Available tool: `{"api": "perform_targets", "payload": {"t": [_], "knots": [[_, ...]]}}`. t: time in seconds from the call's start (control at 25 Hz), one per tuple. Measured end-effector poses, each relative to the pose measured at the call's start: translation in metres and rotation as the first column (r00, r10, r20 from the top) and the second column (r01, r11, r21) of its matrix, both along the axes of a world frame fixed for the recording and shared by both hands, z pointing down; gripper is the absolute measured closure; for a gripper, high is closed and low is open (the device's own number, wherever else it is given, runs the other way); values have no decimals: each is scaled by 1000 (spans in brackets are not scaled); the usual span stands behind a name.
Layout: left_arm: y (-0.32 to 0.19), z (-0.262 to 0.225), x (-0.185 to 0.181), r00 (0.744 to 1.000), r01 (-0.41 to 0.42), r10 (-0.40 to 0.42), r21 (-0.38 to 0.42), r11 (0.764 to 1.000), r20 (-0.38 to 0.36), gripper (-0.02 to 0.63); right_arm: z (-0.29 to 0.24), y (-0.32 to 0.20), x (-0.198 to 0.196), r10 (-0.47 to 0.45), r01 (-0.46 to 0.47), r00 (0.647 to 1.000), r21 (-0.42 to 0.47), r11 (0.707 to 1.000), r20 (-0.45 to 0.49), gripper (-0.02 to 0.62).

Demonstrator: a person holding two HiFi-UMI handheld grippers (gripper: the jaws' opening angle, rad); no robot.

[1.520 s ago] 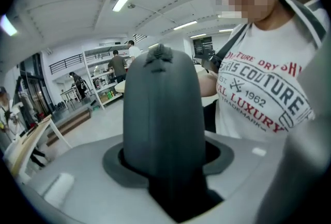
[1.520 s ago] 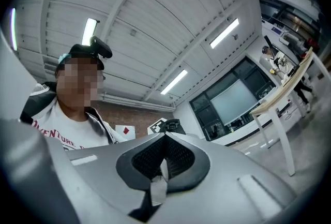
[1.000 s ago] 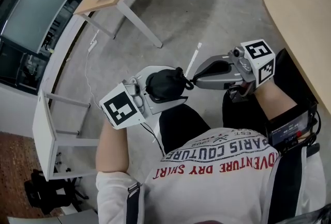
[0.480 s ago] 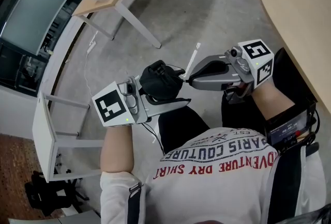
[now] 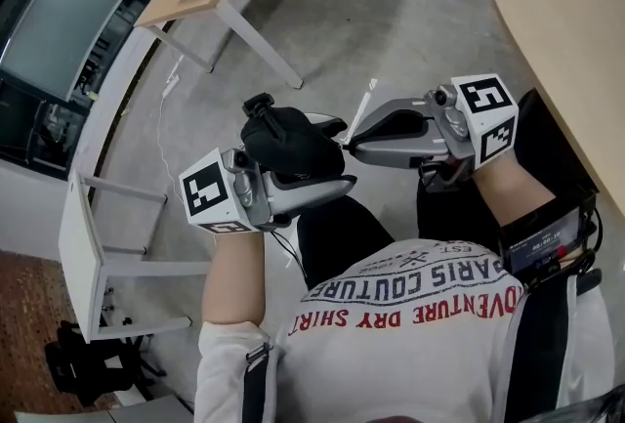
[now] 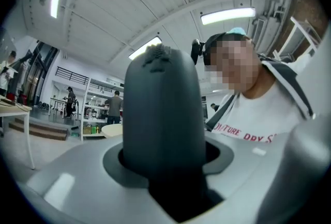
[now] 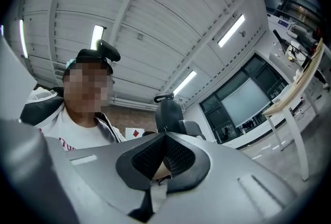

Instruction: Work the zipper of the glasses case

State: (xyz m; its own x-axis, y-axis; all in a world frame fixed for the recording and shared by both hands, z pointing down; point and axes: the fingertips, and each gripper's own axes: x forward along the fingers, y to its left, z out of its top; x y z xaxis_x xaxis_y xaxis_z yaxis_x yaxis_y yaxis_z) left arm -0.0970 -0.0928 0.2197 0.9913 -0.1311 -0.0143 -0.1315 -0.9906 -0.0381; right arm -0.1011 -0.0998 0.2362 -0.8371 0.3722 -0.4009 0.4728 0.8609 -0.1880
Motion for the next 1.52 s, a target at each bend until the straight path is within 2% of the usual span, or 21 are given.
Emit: {"api": "perform_targets", "payload": {"t": [0.16,0.24,0.52,0.72,0.96,1.12,1.28,1.52], "knots": [[1,-23,-10,988,-16,11,-29,999,-152,362,7,3,-5,-3,3,1000,6,1000,-29,598],[0,-31,-13,979,-18,11,-33,999,-203,362,11,3,-6,-3,3,1000,0,1000,-31,598],[-2,-44,-19,955,-13,-1,-43,999,-296,362,5,3,-7,1,-1,1000,1,1000,-20,598],[-5,-58,-26,918,-8,-16,-60,998,-396,362,4,3,-6,-3,3,1000,-8,1000,-13,597],[-7,-61,-31,884,2,-41,-84,996,-466,360,1,3,-5,17,-17,1000,-3,1000,11,597],[-4,-65,-34,867,-23,-15,-70,997,-498,360,-1,6,-5,-10,11,999,-31,999,32,597],[4,-73,-39,862,-55,29,-36,998,-506,360,4,12,-10,-42,42,999,-26,999,3,597],[3,-80,-42,828,-71,33,-45,996,-559,360,3,14,-10,-53,54,998,-42,998,21,597]]}}
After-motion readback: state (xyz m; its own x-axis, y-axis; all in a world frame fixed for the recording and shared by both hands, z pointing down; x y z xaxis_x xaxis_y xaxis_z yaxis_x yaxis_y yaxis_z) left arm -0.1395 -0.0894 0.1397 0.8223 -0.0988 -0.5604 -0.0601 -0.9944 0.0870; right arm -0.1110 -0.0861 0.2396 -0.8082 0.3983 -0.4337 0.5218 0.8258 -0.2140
